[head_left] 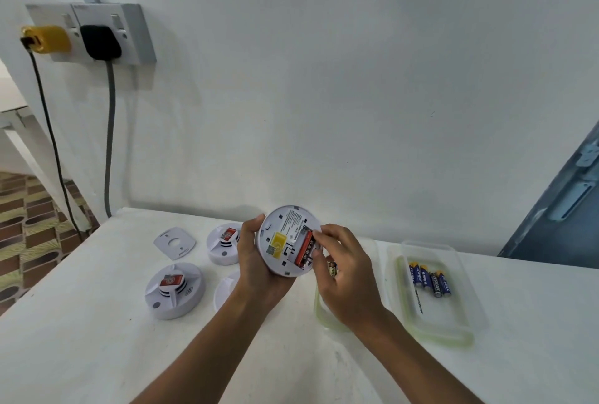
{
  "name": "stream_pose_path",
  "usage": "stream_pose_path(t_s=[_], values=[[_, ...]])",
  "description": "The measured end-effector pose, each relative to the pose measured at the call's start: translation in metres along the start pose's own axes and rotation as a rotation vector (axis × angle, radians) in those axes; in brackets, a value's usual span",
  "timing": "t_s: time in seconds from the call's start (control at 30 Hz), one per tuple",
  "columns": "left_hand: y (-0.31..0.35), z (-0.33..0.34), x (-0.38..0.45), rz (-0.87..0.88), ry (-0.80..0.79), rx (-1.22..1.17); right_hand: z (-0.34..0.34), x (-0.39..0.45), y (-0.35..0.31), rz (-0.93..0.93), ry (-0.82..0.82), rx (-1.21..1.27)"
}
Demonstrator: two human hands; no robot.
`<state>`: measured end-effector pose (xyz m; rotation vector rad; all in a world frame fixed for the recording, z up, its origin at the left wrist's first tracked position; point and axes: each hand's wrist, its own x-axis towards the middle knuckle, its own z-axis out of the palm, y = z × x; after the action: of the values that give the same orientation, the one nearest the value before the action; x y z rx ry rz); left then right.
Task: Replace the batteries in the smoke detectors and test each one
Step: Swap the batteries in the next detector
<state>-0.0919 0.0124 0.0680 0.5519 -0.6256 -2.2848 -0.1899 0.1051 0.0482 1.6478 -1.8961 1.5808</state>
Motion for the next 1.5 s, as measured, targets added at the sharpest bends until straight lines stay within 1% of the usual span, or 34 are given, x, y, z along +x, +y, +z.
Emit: stream_pose_path(t_s=[0.1,0.27,0.33,0.4,0.47,0.5,0.53,0.57,0.6,0.63,0.67,0.7,0.73,0.77,0.9,1.17,1.37,1.5], values=[[0.000,0.000,0.000,-0.002,-0.006,0.002,0.001,-0.003,0.000,-0.023,0.002,-0.016],[0.001,0.001,0.000,0.009,-0.049,0.039,0.001,-0.002,-0.001,-0.071,-0.042,-0.085],[0.007,0.004,0.001,0.018,-0.060,0.061,0.002,-0.006,-0.006,-0.066,-0.062,-0.053],[0.012,0.009,0.004,0.021,-0.060,0.071,0.000,-0.004,-0.014,0.053,-0.088,0.114],[0.017,0.014,0.007,0.025,-0.041,0.081,-0.004,0.003,-0.015,0.249,-0.088,0.334],[0.018,0.013,0.009,0.032,-0.019,0.096,-0.007,0.007,-0.008,0.329,-0.069,0.377],[0.019,0.011,0.011,0.032,0.000,0.107,-0.011,0.012,0.002,0.386,-0.077,0.333],[0.019,0.008,0.012,0.022,0.015,0.103,-0.016,0.018,0.015,0.424,-0.154,0.206],[0.018,0.003,0.013,0.008,0.031,0.097,-0.020,0.022,0.027,0.449,-0.304,0.027],[0.017,-0.002,0.013,-0.007,0.042,0.092,-0.022,0.024,0.036,0.476,-0.488,-0.149],[0.016,-0.007,0.014,-0.020,0.057,0.093,-0.021,0.023,0.044,0.507,-0.658,-0.279],[0.014,-0.011,0.013,-0.034,0.065,0.090,-0.018,0.020,0.049,0.543,-0.782,-0.350],[0.012,-0.015,0.013,-0.046,0.064,0.081,-0.014,0.017,0.052,0.576,-0.853,-0.381],[0.009,-0.016,0.012,-0.055,0.061,0.073,-0.010,0.014,0.053,0.598,-0.877,-0.399],[0.002,-0.014,0.009,-0.061,0.079,0.069,0.005,0.009,0.055,0.629,-0.820,-0.456],[-0.003,-0.012,0.010,-0.070,0.101,0.064,0.010,0.009,0.048,0.649,-0.762,-0.525],[-0.006,-0.012,0.012,-0.078,0.109,0.063,0.009,0.009,0.046,0.716,-0.743,-0.444],[-0.005,-0.014,0.014,-0.080,0.099,0.061,-0.007,0.019,0.047,0.759,-0.603,-0.239]])
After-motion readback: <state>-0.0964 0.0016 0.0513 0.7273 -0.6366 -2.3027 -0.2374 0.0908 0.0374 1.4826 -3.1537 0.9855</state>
